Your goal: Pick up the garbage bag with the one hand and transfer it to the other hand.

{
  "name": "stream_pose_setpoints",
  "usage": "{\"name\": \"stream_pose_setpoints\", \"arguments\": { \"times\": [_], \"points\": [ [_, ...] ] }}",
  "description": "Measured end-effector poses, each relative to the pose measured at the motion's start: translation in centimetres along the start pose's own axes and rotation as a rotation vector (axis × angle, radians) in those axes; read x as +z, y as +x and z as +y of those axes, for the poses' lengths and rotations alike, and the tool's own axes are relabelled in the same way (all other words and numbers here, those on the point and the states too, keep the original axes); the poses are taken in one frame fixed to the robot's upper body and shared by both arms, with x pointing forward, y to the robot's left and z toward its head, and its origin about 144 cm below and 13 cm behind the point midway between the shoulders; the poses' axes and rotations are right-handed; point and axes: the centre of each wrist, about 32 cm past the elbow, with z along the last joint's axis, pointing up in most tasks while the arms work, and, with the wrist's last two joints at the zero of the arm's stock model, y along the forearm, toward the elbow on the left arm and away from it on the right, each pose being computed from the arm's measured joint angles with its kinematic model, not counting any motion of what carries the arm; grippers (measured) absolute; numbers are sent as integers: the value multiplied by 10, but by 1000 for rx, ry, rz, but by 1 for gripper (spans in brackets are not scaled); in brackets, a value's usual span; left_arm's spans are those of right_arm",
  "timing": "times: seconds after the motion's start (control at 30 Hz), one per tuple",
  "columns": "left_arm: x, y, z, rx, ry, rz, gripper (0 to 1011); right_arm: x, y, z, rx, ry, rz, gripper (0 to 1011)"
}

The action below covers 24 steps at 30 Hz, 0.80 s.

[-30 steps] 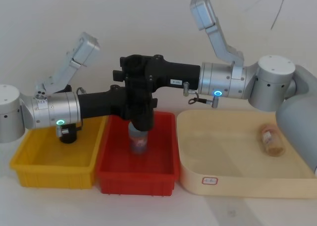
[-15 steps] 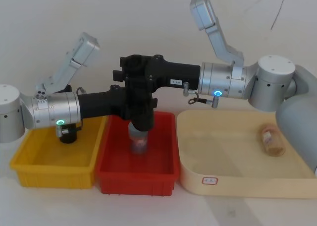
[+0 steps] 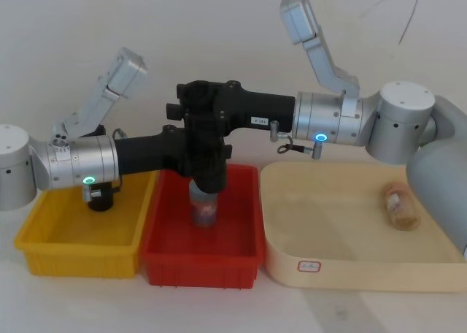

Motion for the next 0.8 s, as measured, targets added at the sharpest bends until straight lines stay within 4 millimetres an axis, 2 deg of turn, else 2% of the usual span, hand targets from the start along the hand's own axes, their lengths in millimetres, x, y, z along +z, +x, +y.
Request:
{"name": "stream_pose_setpoints", "arguments": {
  "times": [0.37, 0.7, 0.73, 0.8],
  "points": [
    [0, 0, 0, 0, 0, 0, 429, 0, 0, 0, 0, 0, 0, 548],
    [0, 0, 0, 0, 0, 0, 718, 0, 0, 0, 0, 0, 0, 548],
    [0, 0, 0, 0, 0, 0, 775, 0, 0, 0, 0, 0, 0, 548],
    [0, 0, 0, 0, 0, 0, 808, 0, 0, 0, 0, 0, 0, 548]
  ]
}}
